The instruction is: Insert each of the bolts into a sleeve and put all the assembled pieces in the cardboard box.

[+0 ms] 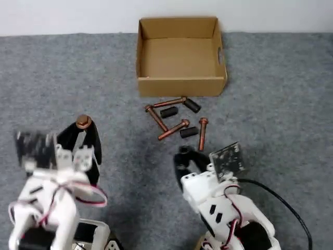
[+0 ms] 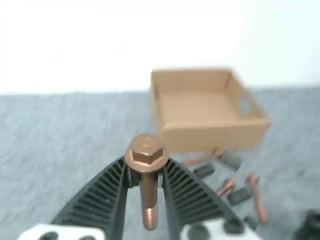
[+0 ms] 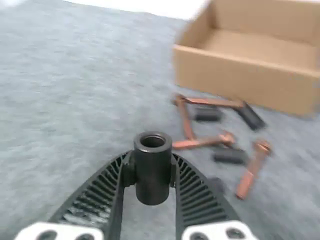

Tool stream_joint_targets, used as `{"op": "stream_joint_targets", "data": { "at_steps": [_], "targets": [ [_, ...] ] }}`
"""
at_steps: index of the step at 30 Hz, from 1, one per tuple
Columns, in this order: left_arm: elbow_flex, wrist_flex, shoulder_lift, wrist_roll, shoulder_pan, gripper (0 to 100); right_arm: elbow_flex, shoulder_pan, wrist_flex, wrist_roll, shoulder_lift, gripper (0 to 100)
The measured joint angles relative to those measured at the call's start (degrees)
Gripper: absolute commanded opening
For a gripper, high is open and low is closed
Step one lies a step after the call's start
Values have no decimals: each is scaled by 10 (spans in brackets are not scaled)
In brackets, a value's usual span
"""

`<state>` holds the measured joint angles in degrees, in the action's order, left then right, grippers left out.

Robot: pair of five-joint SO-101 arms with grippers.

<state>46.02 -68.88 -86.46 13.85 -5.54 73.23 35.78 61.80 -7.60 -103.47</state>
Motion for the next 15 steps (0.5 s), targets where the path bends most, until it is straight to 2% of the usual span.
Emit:
{"op": "stream_joint_targets", "data": {
  "at_steps": [6, 9, 15],
  "targets": [
    [98, 86, -146, 91, -108, 6, 6, 62, -32, 16, -1, 9],
    [131, 121, -168, 137, -163, 6, 6, 85, -42, 19, -1, 9],
    [139, 169, -143, 194, -178, 6, 6, 131, -45, 20, -1, 9]
  ]
}}
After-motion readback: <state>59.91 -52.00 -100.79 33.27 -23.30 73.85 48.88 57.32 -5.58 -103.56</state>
